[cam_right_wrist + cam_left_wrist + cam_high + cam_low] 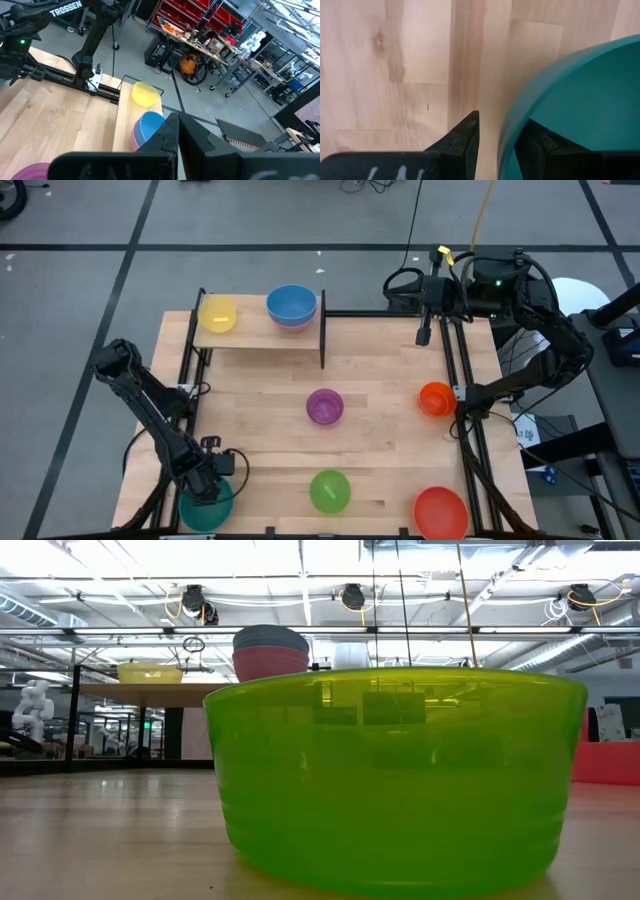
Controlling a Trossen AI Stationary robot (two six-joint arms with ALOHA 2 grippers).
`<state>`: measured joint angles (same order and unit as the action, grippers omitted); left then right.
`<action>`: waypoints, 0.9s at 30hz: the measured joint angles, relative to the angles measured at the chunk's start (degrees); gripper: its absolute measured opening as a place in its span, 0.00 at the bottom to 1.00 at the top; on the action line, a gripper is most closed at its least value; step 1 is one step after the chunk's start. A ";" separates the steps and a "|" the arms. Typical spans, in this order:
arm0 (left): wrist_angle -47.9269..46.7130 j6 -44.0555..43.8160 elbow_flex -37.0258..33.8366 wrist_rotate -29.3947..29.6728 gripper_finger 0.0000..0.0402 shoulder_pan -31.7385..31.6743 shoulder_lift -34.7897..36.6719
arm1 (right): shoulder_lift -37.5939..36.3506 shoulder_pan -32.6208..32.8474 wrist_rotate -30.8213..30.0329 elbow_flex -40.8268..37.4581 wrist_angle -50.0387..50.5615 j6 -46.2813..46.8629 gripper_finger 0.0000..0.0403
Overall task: Place and stack bowls onto a shelf
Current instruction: Stack the green bowl on the blue bowl on the shelf
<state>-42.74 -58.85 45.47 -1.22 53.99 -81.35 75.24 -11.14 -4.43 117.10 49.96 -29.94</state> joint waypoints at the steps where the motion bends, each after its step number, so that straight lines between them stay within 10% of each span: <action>1: 0.24 -0.02 0.00 -0.83 0.27 -0.18 -0.17 | 0.00 0.00 0.00 0.00 0.04 -0.20 0.00; 7: 2.84 -2.29 0.02 -5.22 0.03 -2.90 -0.04 | 0.00 0.00 0.00 0.00 0.02 -0.55 0.00; 18: 0.04 -6.51 3.13 -6.30 0.01 -13.12 7.06 | 0.00 0.00 -0.02 0.00 0.03 -0.76 0.00; 27: -18.94 -0.32 20.56 0.04 0.01 -30.44 13.43 | 0.00 -0.02 -0.02 0.00 0.04 -0.97 0.00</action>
<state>-61.67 -59.17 66.03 -1.18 23.56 -67.92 75.24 -11.15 -4.45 117.10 50.00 -30.91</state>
